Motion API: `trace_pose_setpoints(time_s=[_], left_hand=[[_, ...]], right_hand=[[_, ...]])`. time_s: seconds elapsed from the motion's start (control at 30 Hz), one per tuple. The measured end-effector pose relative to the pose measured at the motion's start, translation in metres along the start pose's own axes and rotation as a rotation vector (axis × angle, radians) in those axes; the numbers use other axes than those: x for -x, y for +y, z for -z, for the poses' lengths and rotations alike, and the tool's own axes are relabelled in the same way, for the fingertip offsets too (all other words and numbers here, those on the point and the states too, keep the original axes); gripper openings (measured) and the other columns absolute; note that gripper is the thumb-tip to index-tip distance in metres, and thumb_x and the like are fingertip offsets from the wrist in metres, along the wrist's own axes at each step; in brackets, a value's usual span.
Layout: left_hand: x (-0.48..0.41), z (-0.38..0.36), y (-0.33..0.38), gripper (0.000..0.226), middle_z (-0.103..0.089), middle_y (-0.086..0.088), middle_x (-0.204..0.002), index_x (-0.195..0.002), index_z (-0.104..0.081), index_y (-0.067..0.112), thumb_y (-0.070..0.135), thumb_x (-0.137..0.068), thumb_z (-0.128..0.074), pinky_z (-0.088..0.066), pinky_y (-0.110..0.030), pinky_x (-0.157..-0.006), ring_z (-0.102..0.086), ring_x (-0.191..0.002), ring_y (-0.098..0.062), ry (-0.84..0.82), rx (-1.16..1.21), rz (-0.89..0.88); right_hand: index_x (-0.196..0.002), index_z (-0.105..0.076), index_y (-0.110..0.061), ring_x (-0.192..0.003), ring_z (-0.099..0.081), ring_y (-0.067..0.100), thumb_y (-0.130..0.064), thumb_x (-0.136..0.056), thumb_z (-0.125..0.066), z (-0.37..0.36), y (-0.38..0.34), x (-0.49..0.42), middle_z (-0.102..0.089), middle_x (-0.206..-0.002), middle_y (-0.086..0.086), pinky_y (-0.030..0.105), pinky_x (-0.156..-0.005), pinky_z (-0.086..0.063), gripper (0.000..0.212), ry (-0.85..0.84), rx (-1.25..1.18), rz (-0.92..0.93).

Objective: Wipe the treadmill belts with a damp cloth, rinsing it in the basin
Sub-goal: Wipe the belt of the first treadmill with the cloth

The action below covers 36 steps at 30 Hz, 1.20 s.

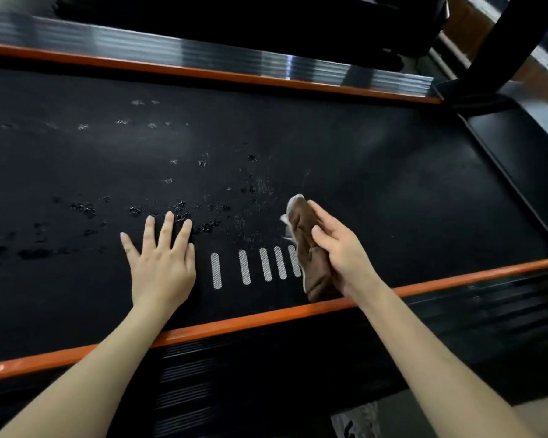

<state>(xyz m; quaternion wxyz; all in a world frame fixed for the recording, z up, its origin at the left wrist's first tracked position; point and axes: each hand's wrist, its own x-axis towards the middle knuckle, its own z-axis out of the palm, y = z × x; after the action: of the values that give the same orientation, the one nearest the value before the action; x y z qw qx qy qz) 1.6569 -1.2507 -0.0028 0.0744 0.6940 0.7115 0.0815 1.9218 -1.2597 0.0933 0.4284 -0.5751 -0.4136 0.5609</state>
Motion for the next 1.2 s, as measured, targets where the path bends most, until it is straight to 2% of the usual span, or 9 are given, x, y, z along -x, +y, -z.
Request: trace_pose_setpoints(time_s=[0.07,0.27,0.33,0.47,0.6,0.73,0.87,1.07,1.2], left_hand=[[-0.001,0.000,0.000,0.047,-0.030,-0.007,-0.154,-0.144,-0.041,0.025,0.036,-0.099,-0.028,-0.005,-0.066,-0.111,-0.018,-0.144,-0.033,-0.008,-0.004,0.002],[-0.002,0.000,0.000,0.058,-0.035,-0.009,-0.151,-0.141,-0.044,0.024,0.042,-0.092,-0.019,-0.008,-0.067,-0.109,-0.023,-0.142,-0.035,-0.016,-0.018,-0.002],[-0.002,0.000,0.000,0.056,-0.035,-0.010,-0.151,-0.141,-0.045,0.023,0.041,-0.093,-0.021,-0.008,-0.067,-0.109,-0.024,-0.141,-0.036,-0.009,-0.011,-0.008],[-0.001,-0.001,-0.002,0.055,-0.033,-0.008,-0.152,-0.142,-0.043,0.025,0.041,-0.094,-0.021,-0.008,-0.066,-0.110,-0.022,-0.142,-0.034,-0.013,-0.013,-0.006],[-0.001,-0.003,-0.003,0.057,-0.032,-0.007,-0.153,-0.143,-0.041,0.026,0.043,-0.094,-0.018,-0.007,-0.065,-0.110,-0.020,-0.143,-0.033,-0.019,-0.021,-0.001],[-0.001,-0.004,-0.004,0.058,-0.031,-0.007,-0.154,-0.143,-0.040,0.026,0.043,-0.094,-0.016,-0.006,-0.065,-0.111,-0.020,-0.143,-0.033,-0.013,-0.015,-0.006],[-0.002,-0.004,0.000,0.058,-0.030,-0.008,-0.154,-0.143,-0.040,0.025,0.043,-0.093,-0.016,-0.005,-0.065,-0.110,-0.019,-0.143,-0.034,-0.014,-0.021,0.003],[-0.003,-0.003,0.000,0.048,-0.023,-0.005,-0.157,-0.146,-0.035,0.028,0.036,-0.099,-0.030,0.000,-0.063,-0.112,-0.011,-0.145,-0.031,-0.016,-0.016,0.018],[-0.002,-0.002,-0.002,0.047,-0.024,-0.005,-0.156,-0.145,-0.037,0.028,0.036,-0.099,-0.034,0.000,-0.062,-0.112,-0.012,-0.145,-0.030,-0.011,-0.008,0.016]], right_hand=[[-0.130,-0.051,-0.020,-0.106,-0.063,0.015,0.006,-0.095,-0.039,0.004,-0.001,-0.010,-0.065,-0.120,0.005,0.026,-0.090,-0.051,0.044,0.012,-0.168,-0.122],[-0.123,-0.062,-0.020,-0.117,-0.055,0.016,-0.009,-0.094,-0.046,0.029,0.008,-0.017,-0.063,-0.123,0.001,0.026,-0.100,-0.038,0.034,0.413,0.919,0.208],[-0.126,-0.060,-0.018,-0.124,-0.051,0.020,-0.030,-0.092,-0.046,0.008,0.014,-0.014,-0.058,-0.132,0.004,0.030,-0.104,-0.034,0.038,0.241,1.032,0.424],[-0.147,-0.026,-0.031,-0.145,-0.009,0.029,-0.069,-0.080,-0.026,-0.031,0.059,-0.019,-0.013,-0.158,0.011,0.053,-0.114,-0.010,0.077,-0.199,1.477,0.348],[-0.143,-0.038,-0.029,-0.139,-0.031,0.030,-0.040,-0.087,-0.035,0.000,0.072,-0.034,-0.029,-0.153,0.008,0.056,-0.109,-0.021,0.057,-0.145,1.422,0.456],[-0.145,-0.033,-0.028,-0.144,-0.017,0.029,-0.016,-0.095,-0.044,0.053,0.064,-0.061,-0.016,-0.157,0.005,0.053,-0.114,-0.008,0.053,0.176,1.381,0.206],[-0.145,-0.034,-0.022,-0.139,-0.019,0.041,-0.012,-0.095,-0.042,0.049,0.052,-0.069,-0.014,-0.156,0.016,0.051,-0.113,-0.019,0.052,0.338,1.374,0.064],[-0.143,-0.040,-0.018,-0.138,-0.023,0.045,-0.021,-0.093,-0.037,-0.065,0.072,-0.038,-0.022,-0.154,0.016,0.047,-0.114,-0.016,0.050,-0.125,1.388,0.418],[-0.142,-0.040,-0.024,-0.142,-0.022,0.036,-0.015,-0.090,-0.033,-0.020,0.065,-0.037,-0.025,-0.154,0.007,0.043,-0.114,-0.017,0.054,-0.226,1.355,0.466]])
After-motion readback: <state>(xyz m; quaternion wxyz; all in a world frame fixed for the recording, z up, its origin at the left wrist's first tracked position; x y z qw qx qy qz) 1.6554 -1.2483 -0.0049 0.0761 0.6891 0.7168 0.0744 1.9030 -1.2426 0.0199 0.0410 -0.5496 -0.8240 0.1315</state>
